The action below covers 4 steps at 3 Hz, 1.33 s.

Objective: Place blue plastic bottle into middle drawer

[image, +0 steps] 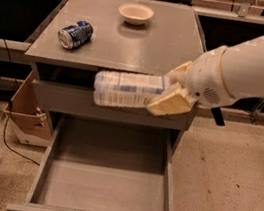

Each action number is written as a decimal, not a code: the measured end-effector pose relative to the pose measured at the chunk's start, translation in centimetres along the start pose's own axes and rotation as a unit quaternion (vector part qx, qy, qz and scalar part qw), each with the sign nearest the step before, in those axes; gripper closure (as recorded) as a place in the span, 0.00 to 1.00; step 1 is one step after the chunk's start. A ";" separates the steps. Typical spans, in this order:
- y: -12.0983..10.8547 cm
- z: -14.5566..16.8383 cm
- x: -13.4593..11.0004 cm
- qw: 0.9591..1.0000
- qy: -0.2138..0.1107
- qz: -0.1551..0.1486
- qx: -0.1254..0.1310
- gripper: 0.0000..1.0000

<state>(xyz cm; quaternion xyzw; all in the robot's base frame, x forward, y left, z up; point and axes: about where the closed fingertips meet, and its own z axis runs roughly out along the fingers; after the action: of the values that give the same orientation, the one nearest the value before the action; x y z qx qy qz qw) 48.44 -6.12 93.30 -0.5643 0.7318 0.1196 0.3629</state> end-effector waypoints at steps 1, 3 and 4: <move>2.9 6.1 4.0 0.999 0.019 -0.026 0.002 1.00; 4.1 10.0 6.5 0.999 0.026 -0.033 0.007 1.00; 4.8 11.5 6.2 1.000 0.019 -0.021 0.012 1.00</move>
Offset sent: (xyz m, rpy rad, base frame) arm -0.0003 0.0319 -0.1790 -0.0921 -0.0261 0.0323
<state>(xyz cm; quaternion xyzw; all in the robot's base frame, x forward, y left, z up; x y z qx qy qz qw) 47.95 -2.36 79.92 -0.5773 0.7281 0.0928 0.3578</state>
